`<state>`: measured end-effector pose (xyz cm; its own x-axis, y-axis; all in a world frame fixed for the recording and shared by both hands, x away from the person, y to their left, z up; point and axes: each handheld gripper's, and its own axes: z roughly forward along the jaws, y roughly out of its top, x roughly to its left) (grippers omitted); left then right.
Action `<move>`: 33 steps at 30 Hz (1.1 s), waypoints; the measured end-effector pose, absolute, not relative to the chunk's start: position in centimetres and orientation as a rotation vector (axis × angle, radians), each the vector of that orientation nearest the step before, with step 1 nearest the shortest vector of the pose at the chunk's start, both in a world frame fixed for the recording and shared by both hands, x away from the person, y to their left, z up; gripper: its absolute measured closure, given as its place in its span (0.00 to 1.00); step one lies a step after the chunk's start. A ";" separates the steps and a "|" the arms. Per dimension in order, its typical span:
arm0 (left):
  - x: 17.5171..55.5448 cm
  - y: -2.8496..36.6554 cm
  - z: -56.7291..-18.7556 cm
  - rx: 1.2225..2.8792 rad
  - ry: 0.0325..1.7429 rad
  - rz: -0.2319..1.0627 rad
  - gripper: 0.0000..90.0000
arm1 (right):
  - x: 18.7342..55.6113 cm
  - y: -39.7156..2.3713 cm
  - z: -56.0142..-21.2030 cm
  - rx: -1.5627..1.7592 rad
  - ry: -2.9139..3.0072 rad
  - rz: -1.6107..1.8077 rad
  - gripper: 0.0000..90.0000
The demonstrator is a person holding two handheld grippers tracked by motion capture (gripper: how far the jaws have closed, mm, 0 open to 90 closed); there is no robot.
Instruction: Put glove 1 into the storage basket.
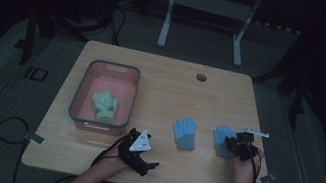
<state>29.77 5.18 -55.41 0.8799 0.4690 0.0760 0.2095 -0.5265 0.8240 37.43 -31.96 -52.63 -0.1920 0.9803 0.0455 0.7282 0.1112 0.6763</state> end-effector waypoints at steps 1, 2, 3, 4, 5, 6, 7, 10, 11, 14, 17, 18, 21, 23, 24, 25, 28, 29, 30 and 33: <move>29.8 5.2 -55.4 2.133 0.488 0.362 0.02 | 37.4 -32.2 -52.3 1.649 1.990 0.823 0.79; 29.8 5.2 -55.4 2.137 0.487 0.362 0.02 | 37.5 -32.5 -52.0 1.641 2.001 0.838 0.79; 29.7 5.2 -55.4 2.137 0.489 0.361 0.02 | 37.5 -33.0 -51.4 1.602 2.036 0.865 0.79; 29.7 5.2 -55.4 2.137 0.489 0.361 0.02 | 37.5 -33.0 -51.4 1.602 2.036 0.865 0.79; 29.8 5.1 -55.4 2.139 0.487 0.363 0.02 | 37.5 -33.3 -51.1 1.589 2.047 0.869 0.79; 29.7 5.1 -55.4 2.140 0.488 0.362 0.02 | 37.7 -33.9 -50.8 1.551 2.104 0.909 0.79; 29.7 5.1 -55.4 2.140 0.487 0.362 0.02 | 37.7 -33.9 -50.8 1.551 2.104 0.909 0.79; 29.7 5.1 -55.3 2.141 0.489 0.363 0.02 | 38.2 -34.7 -50.4 1.441 2.195 0.929 0.78; 29.7 5.1 -55.3 2.138 0.493 0.363 0.02 | 38.3 -34.8 -50.4 1.415 2.210 0.938 0.77; 29.7 5.2 -55.2 2.128 0.500 0.359 0.02 | 38.6 -35.0 -50.1 1.312 2.261 0.935 0.75; 29.7 5.3 -55.2 2.125 0.501 0.365 0.02 | 38.8 -35.1 -50.2 1.266 2.299 0.939 0.75; 29.6 5.3 -55.2 2.125 0.500 0.365 0.02 | 38.9 -35.1 -50.3 1.252 2.318 0.931 0.75; 29.6 5.3 -55.2 2.128 0.498 0.368 0.02 | 39.1 -35.1 -51.3 1.228 2.358 0.909 0.76; 29.6 5.3 -55.3 2.130 0.496 0.367 0.02 | 39.4 -35.2 -52.1 1.247 2.368 0.906 0.75; 29.6 5.3 -55.3 2.129 0.498 0.366 0.02 | 39.4 -35.2 -52.4 1.249 2.370 0.908 0.74; 29.6 5.4 -55.3 2.128 0.497 0.363 0.02 | 39.4 -35.1 -53.0 1.262 2.371 0.923 0.73; 29.6 5.4 -55.3 2.132 0.494 0.360 0.02 | 39.2 -34.6 -54.0 1.237 2.386 0.873 0.76; 29.6 5.4 -55.3 2.132 0.494 0.360 0.02 | 39.2 -34.5 -54.0 1.236 2.381 0.870 0.77; 29.6 5.4 -55.3 2.132 0.493 0.360 0.02 | 39.1 -34.5 -54.0 1.234 2.372 0.860 0.79; 29.6 5.4 -55.3 2.134 0.492 0.367 0.02 | 38.9 -34.2 -54.1 1.220 2.355 0.839 0.84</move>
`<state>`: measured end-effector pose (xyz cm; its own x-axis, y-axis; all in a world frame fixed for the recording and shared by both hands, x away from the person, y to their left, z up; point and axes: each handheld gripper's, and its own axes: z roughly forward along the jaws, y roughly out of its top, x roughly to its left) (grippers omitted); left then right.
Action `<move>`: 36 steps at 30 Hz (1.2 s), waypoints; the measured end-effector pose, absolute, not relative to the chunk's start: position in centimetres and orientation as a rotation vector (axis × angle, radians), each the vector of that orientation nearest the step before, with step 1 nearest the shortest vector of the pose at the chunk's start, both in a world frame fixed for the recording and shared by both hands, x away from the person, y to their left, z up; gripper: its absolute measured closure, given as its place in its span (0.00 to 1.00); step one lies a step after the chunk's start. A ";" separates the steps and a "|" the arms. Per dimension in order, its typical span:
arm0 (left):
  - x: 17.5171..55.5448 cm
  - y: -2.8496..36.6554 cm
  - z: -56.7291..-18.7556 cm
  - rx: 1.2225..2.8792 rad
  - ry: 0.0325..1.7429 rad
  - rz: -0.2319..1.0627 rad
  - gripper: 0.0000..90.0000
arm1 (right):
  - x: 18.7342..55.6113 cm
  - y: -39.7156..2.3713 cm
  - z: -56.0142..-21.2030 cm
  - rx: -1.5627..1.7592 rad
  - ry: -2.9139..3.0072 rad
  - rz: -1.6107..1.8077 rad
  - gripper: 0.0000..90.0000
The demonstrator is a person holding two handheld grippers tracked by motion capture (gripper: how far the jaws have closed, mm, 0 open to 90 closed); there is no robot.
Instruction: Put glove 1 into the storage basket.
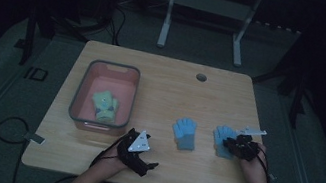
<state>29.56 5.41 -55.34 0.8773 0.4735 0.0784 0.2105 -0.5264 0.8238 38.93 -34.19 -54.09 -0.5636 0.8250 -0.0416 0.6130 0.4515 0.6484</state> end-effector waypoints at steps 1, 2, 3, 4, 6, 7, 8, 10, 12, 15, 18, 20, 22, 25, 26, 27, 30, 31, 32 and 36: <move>29.6 5.4 -55.3 2.131 0.492 0.362 0.02 | 38.8 -33.9 -54.1 1.217 2.350 0.832 0.91; 29.6 5.4 -55.3 2.129 0.493 0.358 0.02 | 38.8 -33.9 -54.1 1.217 2.350 0.832 0.91; 29.6 5.4 -55.3 2.130 0.495 0.359 0.02 | 38.7 -33.7 -54.1 1.227 2.341 0.828 0.92; 29.6 5.4 -55.3 2.131 0.496 0.360 0.02 | 38.7 -33.5 -54.1 1.235 2.326 0.809 0.94; 29.6 5.4 -55.4 2.130 0.496 0.358 0.02 | 38.7 -33.4 -54.0 1.249 2.320 0.807 0.94; 29.6 5.4 -55.4 2.134 0.496 0.359 0.02 | 38.7 -33.4 -54.0 1.271 2.312 0.810 0.95; 29.6 5.4 -55.4 2.134 0.494 0.358 0.02 | 38.7 -33.3 -53.8 1.280 2.307 0.806 0.96; 29.6 5.4 -55.4 2.134 0.494 0.358 0.02 | 38.6 -33.2 -53.2 1.279 2.288 0.826 0.96; 29.6 5.4 -55.4 2.134 0.495 0.357 0.02 | 38.6 -33.1 -52.3 1.278 2.274 0.854 0.96; 29.6 5.4 -55.4 2.134 0.492 0.359 0.02 | 38.5 -32.6 -50.6 1.267 2.253 0.895 0.96; 29.6 5.4 -55.4 2.133 0.493 0.359 0.02 | 38.4 -31.6 -48.4 1.219 2.244 0.959 0.96; 29.6 5.4 -55.3 2.133 0.492 0.360 0.02 | 38.4 -31.3 -47.9 1.201 2.243 0.971 0.96; 29.6 5.4 -55.3 2.133 0.491 0.360 0.02 | 38.3 -30.8 -47.4 1.177 2.247 0.982 0.96; 29.6 5.5 -55.3 2.133 0.490 0.358 0.02 | 38.1 -29.0 -46.0 1.084 2.268 1.043 0.96; 29.6 5.5 -55.3 2.133 0.489 0.360 0.02 | 38.1 -28.5 -45.7 1.074 2.269 1.052 0.96; 29.6 5.5 -55.3 2.133 0.487 0.361 0.02 | 38.0 -28.1 -45.5 1.068 2.283 1.064 0.96; 29.6 5.5 -55.3 2.133 0.486 0.362 0.02 | 38.0 -26.8 -45.1 1.025 2.309 1.085 0.96; 29.6 5.5 -55.3 2.133 0.487 0.362 0.02 | 37.9 -26.3 -45.1 1.016 2.321 1.105 0.96; 29.6 5.5 -55.3 2.132 0.487 0.361 0.02 | 37.9 -25.9 -45.0 1.010 2.332 1.123 0.96; 29.6 5.5 -55.3 2.131 0.486 0.358 0.02 | 37.8 -24.3 -45.2 0.970 2.373 1.144 0.96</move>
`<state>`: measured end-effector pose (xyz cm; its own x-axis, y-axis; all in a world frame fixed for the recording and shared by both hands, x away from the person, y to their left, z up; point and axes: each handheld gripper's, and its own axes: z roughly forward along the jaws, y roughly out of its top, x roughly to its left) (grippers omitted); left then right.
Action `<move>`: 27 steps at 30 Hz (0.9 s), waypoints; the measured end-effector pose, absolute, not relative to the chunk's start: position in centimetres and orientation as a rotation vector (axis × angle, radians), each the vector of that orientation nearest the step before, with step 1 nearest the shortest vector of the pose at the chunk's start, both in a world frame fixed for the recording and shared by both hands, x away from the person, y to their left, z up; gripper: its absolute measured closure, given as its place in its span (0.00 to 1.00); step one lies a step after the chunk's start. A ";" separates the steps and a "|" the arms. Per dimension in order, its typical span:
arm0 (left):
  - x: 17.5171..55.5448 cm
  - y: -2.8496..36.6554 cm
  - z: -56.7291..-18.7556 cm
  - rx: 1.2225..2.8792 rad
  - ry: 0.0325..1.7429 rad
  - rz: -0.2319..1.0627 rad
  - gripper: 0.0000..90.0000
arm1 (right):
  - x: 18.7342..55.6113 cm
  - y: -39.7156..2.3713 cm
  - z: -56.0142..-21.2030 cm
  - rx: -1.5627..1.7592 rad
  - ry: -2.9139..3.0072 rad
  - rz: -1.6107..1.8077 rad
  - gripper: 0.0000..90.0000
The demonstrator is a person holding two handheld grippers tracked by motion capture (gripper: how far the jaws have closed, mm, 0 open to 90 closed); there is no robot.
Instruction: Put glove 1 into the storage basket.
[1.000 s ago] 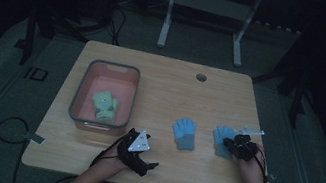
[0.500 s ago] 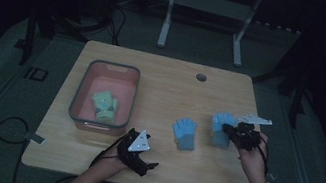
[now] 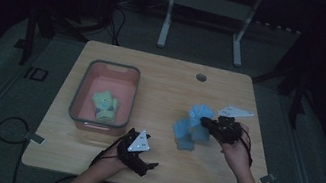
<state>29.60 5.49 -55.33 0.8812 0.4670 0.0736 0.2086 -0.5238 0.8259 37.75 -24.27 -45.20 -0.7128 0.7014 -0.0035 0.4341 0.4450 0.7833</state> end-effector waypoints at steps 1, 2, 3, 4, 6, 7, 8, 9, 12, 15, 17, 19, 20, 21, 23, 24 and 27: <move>29.6 5.5 -55.3 2.132 0.486 0.359 0.02 | 37.7 -23.9 -45.3 0.966 2.383 1.145 0.96; 29.6 5.5 -55.3 2.132 0.486 0.359 0.02 | 37.7 -23.5 -45.4 0.955 2.391 1.137 0.96; 29.6 5.5 -55.3 2.131 0.486 0.359 0.02 | 37.7 -23.2 -45.6 0.958 2.395 1.135 0.96; 29.6 5.5 -55.3 2.131 0.486 0.359 0.02 | 37.7 -22.9 -45.7 0.958 2.399 1.138 0.96; 29.6 5.5 -55.3 2.132 0.486 0.359 0.02 | 37.8 -22.3 -46.1 0.954 2.413 1.131 0.96; 29.6 5.5 -55.3 2.132 0.485 0.360 0.02 | 37.8 -22.1 -46.4 0.953 2.419 1.129 0.96; 29.6 5.5 -55.3 2.132 0.484 0.360 0.02 | 37.8 -21.9 -46.6 0.950 2.425 1.127 0.96; 29.6 5.5 -55.3 2.133 0.485 0.361 0.02 | 37.8 -21.7 -46.9 0.950 2.433 1.128 0.96; 29.6 5.5 -55.3 2.130 0.485 0.362 0.02 | 37.9 -21.2 -47.7 0.954 2.456 1.123 0.96; 29.6 5.5 -55.3 2.130 0.484 0.364 0.02 | 38.2 -20.9 -48.5 0.958 2.478 1.098 0.96; 29.6 5.5 -55.3 2.129 0.483 0.361 0.02 | 38.3 -20.9 -49.1 0.965 2.495 1.082 0.96; 29.6 5.5 -55.3 2.129 0.483 0.359 0.02 | 38.6 -20.9 -49.7 0.972 2.503 1.066 0.96; 29.6 5.5 -55.3 2.131 0.482 0.360 0.02 | 38.7 -20.9 -50.0 0.975 2.509 1.057 0.96; 29.6 5.5 -55.3 2.130 0.483 0.360 0.02 | 38.8 -20.9 -50.3 0.980 2.519 1.048 0.96; 29.6 5.5 -55.3 2.128 0.487 0.358 0.02 | 39.0 -20.9 -50.9 0.995 2.527 1.029 0.96; 29.6 5.6 -55.3 2.128 0.486 0.358 0.02 | 39.1 -20.9 -51.2 0.995 2.532 1.018 0.95; 29.6 5.5 -55.3 2.127 0.485 0.357 0.02 | 39.3 -20.9 -51.9 1.008 2.548 0.996 0.95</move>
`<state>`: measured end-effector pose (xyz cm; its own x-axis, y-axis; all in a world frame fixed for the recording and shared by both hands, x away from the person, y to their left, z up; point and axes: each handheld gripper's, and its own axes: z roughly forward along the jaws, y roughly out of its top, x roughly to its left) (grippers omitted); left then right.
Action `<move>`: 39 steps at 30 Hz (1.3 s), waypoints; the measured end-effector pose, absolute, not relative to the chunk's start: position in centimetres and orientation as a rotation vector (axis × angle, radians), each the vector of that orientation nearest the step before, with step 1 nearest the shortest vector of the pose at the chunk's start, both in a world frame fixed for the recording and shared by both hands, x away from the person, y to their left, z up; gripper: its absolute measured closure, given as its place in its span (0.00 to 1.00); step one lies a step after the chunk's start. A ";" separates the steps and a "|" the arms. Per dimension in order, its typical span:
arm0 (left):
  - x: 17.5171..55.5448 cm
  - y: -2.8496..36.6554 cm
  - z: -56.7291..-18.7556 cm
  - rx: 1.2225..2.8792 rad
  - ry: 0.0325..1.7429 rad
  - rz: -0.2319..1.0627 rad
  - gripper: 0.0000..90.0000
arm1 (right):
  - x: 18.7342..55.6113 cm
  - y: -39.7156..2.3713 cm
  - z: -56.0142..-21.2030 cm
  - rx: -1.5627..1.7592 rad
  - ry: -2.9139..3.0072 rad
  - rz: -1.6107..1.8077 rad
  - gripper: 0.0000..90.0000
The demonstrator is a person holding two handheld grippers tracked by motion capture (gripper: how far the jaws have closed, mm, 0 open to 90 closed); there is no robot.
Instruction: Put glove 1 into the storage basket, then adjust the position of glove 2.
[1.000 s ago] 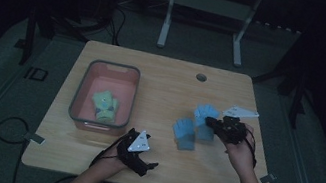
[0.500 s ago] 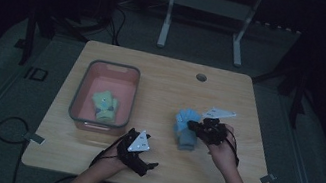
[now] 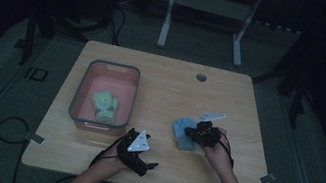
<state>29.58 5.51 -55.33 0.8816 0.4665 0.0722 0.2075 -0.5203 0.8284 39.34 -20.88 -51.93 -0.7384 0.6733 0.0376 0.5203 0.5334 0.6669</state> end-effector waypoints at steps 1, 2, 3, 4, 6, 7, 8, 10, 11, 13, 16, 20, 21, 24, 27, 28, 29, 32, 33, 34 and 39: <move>29.6 5.5 -55.3 2.127 0.486 0.355 0.02 | 39.4 -20.9 -52.2 1.012 2.550 0.995 0.95; 29.6 5.5 -55.3 2.129 0.487 0.354 0.02 | 39.5 -20.9 -52.4 1.015 2.556 0.987 0.95; 29.6 5.5 -55.3 2.128 0.487 0.355 0.02 | 39.5 -20.9 -52.6 1.014 2.560 0.977 0.94; 29.6 5.4 -55.3 2.126 0.489 0.357 0.02 | 39.6 -20.9 -52.8 1.015 2.564 0.976 0.93; 29.5 5.4 -55.2 2.127 0.490 0.374 0.02 | 39.6 -20.9 -52.8 1.025 2.565 0.980 0.91; 29.5 5.4 -55.2 2.127 0.492 0.376 0.02 | 39.6 -20.9 -52.7 1.026 2.565 0.979 0.89; 29.5 5.4 -55.2 2.126 0.493 0.379 0.02 | 39.5 -20.9 -52.5 1.031 2.562 0.988 0.86; 29.5 5.4 -55.1 2.117 0.497 0.389 0.02 | 39.3 -21.0 -52.1 1.020 2.554 1.001 0.78; 29.5 5.5 -55.1 2.115 0.501 0.390 0.02 | 39.2 -21.0 -51.9 1.014 2.549 1.015 0.73; 29.6 5.6 -55.0 2.106 0.506 0.390 0.02 | 39.0 -21.2 -51.4 1.000 2.539 1.039 0.62; 29.5 5.7 -54.8 2.097 0.509 0.403 0.02 | 38.8 -21.7 -50.7 0.990 2.521 1.091 0.47; 29.5 5.7 -54.7 2.089 0.520 0.387 0.02 | 38.8 -22.7 -50.3 1.008 2.523 1.137 0.22; 29.6 5.7 -54.7 2.102 0.525 0.365 0.02 | 38.8 -23.0 -50.2 1.028 2.525 1.141 0.19; 29.5 5.3 -54.9 2.155 0.523 0.340 0.02 | 38.7 -23.7 -50.2 1.018 2.543 1.145 0.15; 29.4 4.9 -55.0 2.174 0.505 0.319 0.02 | 38.6 -24.6 -50.4 1.011 2.538 1.185 0.15; 29.3 4.8 -55.0 2.179 0.503 0.320 0.02 | 38.6 -24.9 -50.5 1.005 2.528 1.191 0.15; 29.3 4.7 -55.0 2.184 0.504 0.315 0.02 | 38.5 -25.2 -50.5 0.993 2.519 1.193 0.15; 29.4 4.5 -54.9 2.187 0.505 0.301 0.03 | 38.5 -26.1 -50.5 0.957 2.488 1.204 0.16; 29.4 4.5 -54.9 2.188 0.503 0.306 0.04 | 38.5 -26.4 -50.5 0.952 2.472 1.205 0.15; 29.4 4.4 -54.8 2.187 0.496 0.309 0.04 | 38.4 -26.7 -50.4 0.951 2.449 1.223 0.15; 29.6 4.1 -54.5 2.174 0.487 0.300 0.04 | 38.4 -28.0 -49.5 0.972 2.382 1.277 0.15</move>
